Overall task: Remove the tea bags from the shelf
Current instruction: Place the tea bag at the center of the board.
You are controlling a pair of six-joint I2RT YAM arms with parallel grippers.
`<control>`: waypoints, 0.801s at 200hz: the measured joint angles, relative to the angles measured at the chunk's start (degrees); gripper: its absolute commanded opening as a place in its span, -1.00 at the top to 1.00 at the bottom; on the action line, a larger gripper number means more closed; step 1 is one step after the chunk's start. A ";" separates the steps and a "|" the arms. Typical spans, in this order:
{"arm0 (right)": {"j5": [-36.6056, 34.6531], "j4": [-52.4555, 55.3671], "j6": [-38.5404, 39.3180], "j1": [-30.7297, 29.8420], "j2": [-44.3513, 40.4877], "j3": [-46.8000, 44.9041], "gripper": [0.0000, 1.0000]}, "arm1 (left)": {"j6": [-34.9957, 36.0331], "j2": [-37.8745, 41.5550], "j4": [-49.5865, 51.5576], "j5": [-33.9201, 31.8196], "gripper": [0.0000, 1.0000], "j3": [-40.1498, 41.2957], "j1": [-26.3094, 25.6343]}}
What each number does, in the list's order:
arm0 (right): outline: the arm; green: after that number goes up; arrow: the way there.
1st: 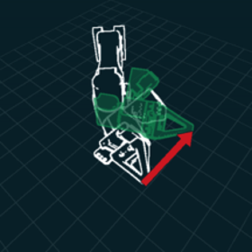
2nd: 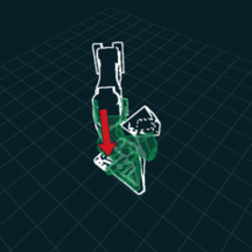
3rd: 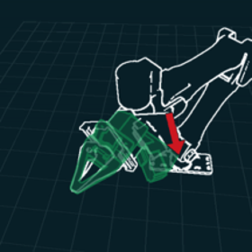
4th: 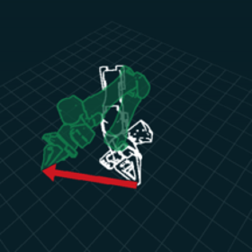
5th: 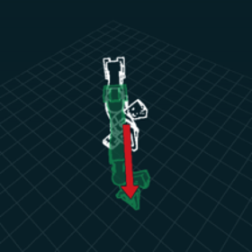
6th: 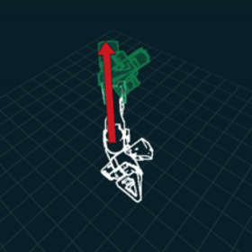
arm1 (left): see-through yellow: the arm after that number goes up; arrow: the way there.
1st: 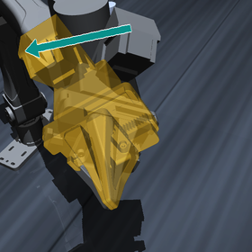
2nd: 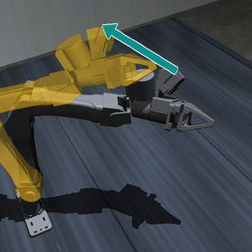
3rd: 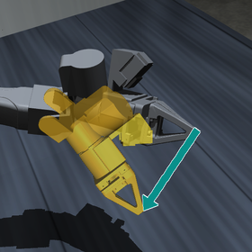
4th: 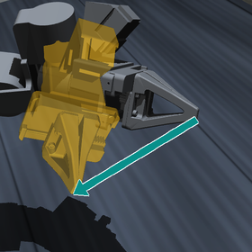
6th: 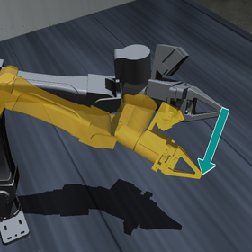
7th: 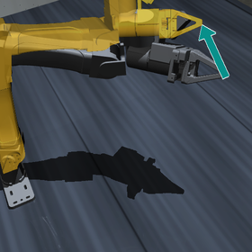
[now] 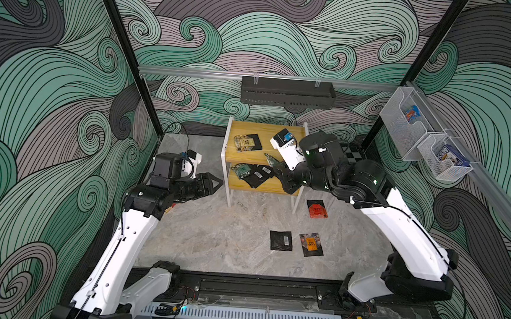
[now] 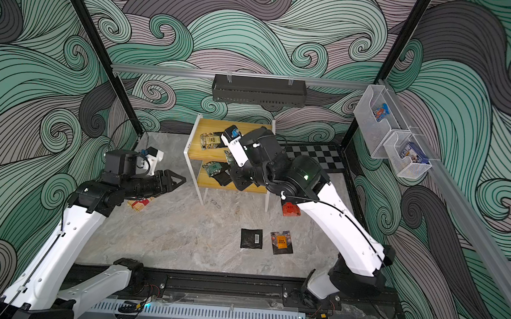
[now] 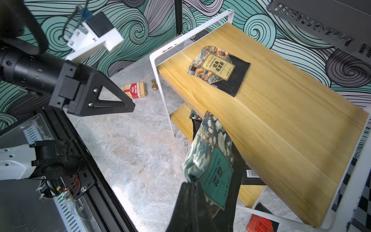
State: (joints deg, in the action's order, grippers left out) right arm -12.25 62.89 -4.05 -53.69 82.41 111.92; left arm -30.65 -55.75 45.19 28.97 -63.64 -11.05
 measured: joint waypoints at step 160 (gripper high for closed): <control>3.37 -28.50 -4.72 -8.48 -17.05 -51.06 1.00 | 0.11 2.08 -1.22 -1.29 -0.11 10.43 -0.70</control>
State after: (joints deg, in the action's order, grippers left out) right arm -8.88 34.39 -8.78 -62.17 65.36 60.86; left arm -30.55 -53.67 43.97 27.68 -53.21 -11.75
